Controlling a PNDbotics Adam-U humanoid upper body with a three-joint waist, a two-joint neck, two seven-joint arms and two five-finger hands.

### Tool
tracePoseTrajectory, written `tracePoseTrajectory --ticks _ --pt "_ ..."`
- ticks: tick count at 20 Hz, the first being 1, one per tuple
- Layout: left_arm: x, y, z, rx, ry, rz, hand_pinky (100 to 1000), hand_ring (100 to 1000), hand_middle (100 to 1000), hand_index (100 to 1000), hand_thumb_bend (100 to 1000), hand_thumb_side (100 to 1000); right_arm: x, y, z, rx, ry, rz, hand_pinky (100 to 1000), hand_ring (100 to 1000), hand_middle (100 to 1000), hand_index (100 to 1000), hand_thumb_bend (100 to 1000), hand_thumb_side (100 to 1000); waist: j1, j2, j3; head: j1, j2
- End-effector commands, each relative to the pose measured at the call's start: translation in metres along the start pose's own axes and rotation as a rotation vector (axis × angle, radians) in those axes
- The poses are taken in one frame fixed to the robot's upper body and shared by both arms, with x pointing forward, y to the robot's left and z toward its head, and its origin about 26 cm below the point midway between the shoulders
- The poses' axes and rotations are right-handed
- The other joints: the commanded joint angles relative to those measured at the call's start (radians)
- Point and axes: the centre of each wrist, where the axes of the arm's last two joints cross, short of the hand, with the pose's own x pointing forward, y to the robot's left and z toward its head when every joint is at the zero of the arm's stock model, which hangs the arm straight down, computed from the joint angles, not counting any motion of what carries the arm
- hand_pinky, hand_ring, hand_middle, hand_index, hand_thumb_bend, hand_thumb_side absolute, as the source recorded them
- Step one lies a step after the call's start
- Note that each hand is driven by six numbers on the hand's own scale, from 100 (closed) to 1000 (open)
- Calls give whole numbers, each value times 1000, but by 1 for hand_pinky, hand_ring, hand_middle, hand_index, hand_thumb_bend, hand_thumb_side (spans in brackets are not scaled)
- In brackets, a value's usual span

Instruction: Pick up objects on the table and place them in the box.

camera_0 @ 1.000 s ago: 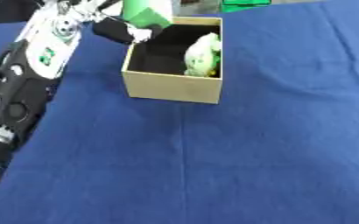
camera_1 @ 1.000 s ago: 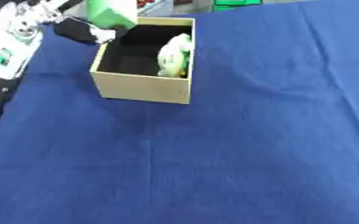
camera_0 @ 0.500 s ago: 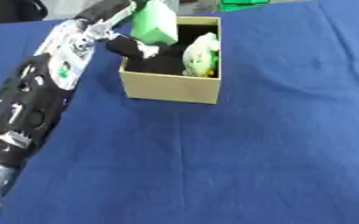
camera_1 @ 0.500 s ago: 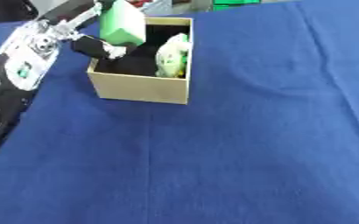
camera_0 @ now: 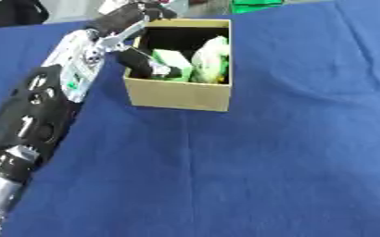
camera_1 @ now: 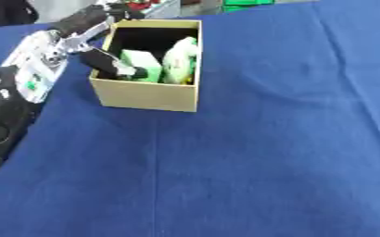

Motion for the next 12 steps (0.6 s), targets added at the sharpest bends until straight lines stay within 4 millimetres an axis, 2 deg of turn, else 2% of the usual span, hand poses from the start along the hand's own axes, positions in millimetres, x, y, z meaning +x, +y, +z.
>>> tracePoseTrajectory --ticks 1,4,6,9,11,12 --pt "-3 18 0 77 28 -68 900 912 884 973 1000 719 8 -3 -5 -2 -33 1 773 615 652 793 100 881 -3 -21 -2 2 -6" --pt "-3 17 0 116 42 -92 899 907 879 960 1000 730 8 -4 -5 -4 -31 3 773 615 653 793 100 880 -3 -23 0 0 -1" --pt "-3 17 1 163 42 -81 897 897 869 950 952 732 8 -4 -5 -5 -31 3 773 616 653 793 100 878 -3 -25 3 -2 4" --pt "1 26 2 275 32 -19 880 852 833 919 727 766 8 -5 -5 -8 -32 5 772 617 653 792 100 872 -5 -30 8 -8 14" --pt "7 38 6 404 19 62 857 806 800 911 531 758 8 -6 -4 -12 -33 9 772 618 653 792 100 868 -7 -35 15 -14 24" --pt "12 47 9 480 17 116 851 789 789 902 491 761 7 -7 -4 -13 -33 11 772 618 653 792 100 866 -8 -38 19 -17 28"
